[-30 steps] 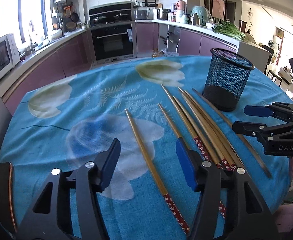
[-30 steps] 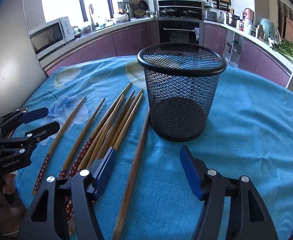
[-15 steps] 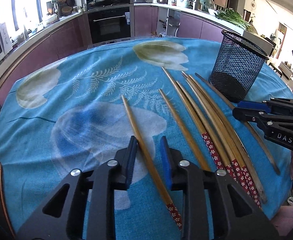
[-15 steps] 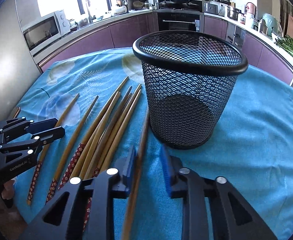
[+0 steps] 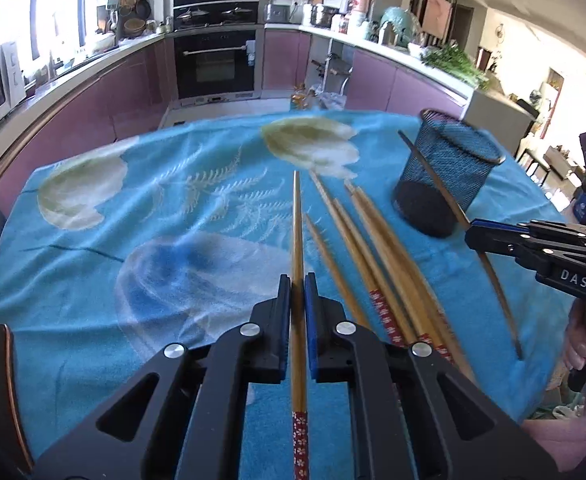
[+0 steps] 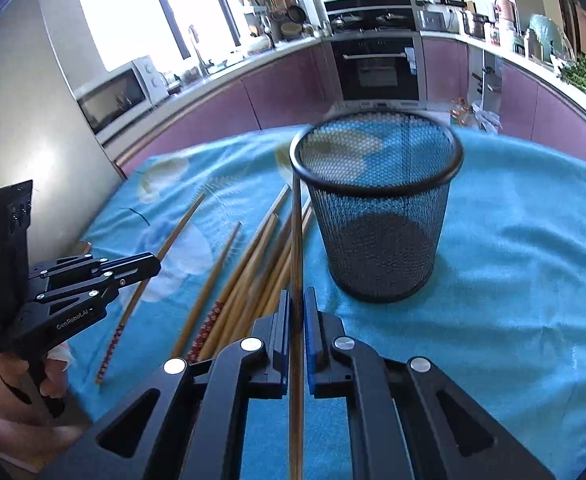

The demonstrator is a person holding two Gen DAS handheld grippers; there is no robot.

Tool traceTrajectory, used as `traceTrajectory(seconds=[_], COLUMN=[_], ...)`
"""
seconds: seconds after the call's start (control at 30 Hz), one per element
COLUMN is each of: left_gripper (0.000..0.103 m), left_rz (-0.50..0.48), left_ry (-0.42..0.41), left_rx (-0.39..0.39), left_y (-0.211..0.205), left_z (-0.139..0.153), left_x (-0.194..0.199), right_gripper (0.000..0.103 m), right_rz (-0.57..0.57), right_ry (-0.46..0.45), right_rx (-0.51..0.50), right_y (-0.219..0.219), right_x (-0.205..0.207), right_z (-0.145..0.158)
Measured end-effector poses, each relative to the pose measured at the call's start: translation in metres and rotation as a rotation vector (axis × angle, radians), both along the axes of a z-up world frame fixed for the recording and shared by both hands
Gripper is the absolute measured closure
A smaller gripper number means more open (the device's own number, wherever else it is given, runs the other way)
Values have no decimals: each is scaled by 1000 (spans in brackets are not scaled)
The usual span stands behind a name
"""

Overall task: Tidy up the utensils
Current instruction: 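Lift both chopsticks upright and lower them into the black mesh cup, then open both tools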

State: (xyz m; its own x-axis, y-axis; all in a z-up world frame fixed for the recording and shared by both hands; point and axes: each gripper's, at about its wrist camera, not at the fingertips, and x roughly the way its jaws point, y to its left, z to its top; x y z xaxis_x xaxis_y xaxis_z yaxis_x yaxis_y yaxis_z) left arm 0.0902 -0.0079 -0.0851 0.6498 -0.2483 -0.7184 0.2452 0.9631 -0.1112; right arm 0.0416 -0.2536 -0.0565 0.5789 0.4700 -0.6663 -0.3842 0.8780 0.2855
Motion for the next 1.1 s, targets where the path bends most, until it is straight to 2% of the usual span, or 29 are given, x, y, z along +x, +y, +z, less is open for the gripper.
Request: traceTrajectory(seconds=[0.43,0.57,0.8,0.97,1.1], left_gripper=[95,95,95,95,95], left_rz=[-126,-142,-186,-214,-225], left_ry=[-209,-268,-374,-397,-391], left_rx=[-162,-227,-268,-280,-285], left_y=[5,3,-22,-47,-67], left_z=[102,133,184,206,208], left_x=[-35,-30,-14,-1,15], right_gripper=[97,97,97,97,97], right_rz=[-16,-12,-10,-34,-51], right_ry=[-185,-237,-334,-380,-380], right_rx=[109,139,145,127,94], right_y=[-30,-37,-50,-59,-62], right_x=[-15,-9,0,8,17], right_z=[66,89,129,143,141])
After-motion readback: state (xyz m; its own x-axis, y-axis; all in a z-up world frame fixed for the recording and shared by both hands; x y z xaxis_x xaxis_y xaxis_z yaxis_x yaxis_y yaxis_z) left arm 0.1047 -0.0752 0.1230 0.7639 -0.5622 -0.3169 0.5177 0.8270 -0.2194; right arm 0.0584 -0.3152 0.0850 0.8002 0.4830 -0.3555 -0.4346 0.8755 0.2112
